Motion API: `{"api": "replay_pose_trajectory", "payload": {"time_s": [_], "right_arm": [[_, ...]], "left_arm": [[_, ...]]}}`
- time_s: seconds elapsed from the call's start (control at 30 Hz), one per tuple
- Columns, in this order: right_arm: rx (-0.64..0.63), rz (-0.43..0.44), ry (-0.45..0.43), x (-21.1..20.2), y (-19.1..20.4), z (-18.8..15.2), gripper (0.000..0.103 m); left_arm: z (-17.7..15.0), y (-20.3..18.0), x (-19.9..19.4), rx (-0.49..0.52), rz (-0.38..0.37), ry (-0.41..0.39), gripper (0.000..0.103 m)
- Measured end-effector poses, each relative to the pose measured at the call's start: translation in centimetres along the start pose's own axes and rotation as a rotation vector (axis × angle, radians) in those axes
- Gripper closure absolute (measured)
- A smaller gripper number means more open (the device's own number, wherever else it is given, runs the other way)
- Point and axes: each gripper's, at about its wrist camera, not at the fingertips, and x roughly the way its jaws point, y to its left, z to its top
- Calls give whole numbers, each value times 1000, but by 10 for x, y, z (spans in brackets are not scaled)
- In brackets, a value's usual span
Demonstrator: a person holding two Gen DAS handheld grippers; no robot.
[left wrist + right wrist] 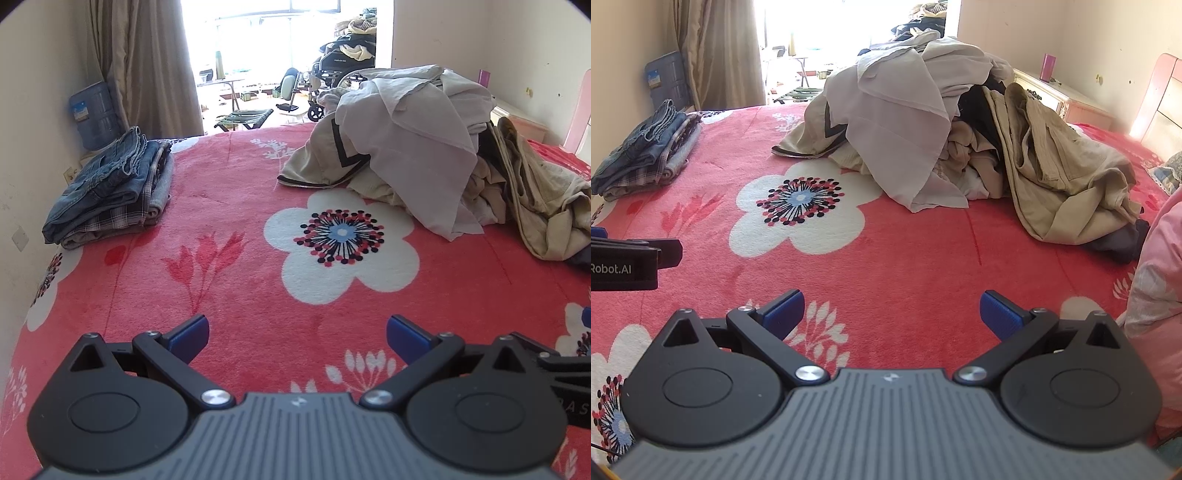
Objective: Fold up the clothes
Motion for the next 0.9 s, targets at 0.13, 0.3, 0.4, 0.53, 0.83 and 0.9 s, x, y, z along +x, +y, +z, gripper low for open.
{"api": "replay_pose_trajectory", "payload": {"time_s": [0.13,0.3,0.4,0.53,0.83,0.9], "right_arm": [[0,1,1,0,0,0,1],[-2,0,2,0,1,-1,1],[-2,1,4,1,1,-1,1],[-3,1,7,2,1,-1,1],[-9,11,10,6,1,-4,1],[-10,13,8,7,-1,-5,1]], "left_arm": [[0,0,0,2,-4,5,0],[-2,0,1,8,-1,5,0],[-2,-1,1,7,0,6,0],[-2,-1,3,7,-3,10,0],[-4,-7,10,24,-26,16,0],[-2,-10,14,31,-33,7,0]]}}
